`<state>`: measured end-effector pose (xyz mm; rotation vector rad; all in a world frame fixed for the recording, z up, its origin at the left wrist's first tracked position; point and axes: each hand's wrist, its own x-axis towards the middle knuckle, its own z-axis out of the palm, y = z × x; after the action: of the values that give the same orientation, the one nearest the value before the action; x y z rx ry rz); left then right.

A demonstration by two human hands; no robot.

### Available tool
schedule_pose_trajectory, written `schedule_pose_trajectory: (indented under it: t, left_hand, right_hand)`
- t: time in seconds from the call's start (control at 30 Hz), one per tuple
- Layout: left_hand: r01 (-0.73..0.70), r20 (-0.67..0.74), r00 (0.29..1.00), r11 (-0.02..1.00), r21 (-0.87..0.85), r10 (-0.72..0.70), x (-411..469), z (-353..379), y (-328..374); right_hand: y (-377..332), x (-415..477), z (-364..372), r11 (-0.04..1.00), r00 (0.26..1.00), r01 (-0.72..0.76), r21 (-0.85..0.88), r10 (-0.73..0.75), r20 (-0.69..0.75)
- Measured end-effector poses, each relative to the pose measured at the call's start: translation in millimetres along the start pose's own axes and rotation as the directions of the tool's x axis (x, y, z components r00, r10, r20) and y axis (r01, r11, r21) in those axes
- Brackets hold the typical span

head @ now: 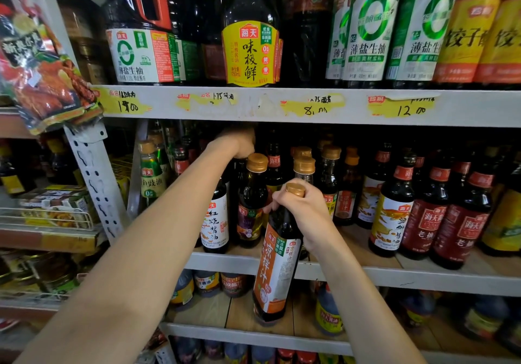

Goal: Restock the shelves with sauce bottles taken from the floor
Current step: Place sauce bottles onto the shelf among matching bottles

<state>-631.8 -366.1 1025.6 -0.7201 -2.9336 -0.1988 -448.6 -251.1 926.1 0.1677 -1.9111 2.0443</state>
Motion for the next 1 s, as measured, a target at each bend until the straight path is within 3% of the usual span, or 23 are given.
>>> schedule_pose_trajectory:
  t: [0.4, 0.5, 0.67, 0.8, 1.0]
  left_hand:
    - [0.001, 0.044, 0.999, 0.988, -0.156, 0.006, 2, -3, 4]
    - [-0.009, 0.022, 1.0, 0.992, -0.129, 0.012, -5, -1, 8]
    - [-0.099, -0.159, 0.982, 0.994, 0.036, 0.104, -37, 4, 8]
    - [-0.187, -0.125, 0.973, 0.98, 0.074, 0.195, -58, 11, 6]
    - [-0.218, -0.08, 0.972, 0.974, 0.063, 0.223, -66, 0, 1]
  right_hand:
    - [9, -4, -3, 0.999, 0.998, -0.048, -0.012, 0.048, -0.038]
    - [11, -4, -3, 0.998, 0.997, -0.069, 0.002, 0.069, -0.044]
    - [12, -3, -4, 0.995, 0.994, -0.096, 0.002, 0.095, -0.055]
    - [11, -7, -3, 0.993, 0.991, -0.116, -0.003, 0.116, -0.07]
    - [1, -11, -4, 0.989, 0.985, -0.149, 0.001, 0.148, -0.09]
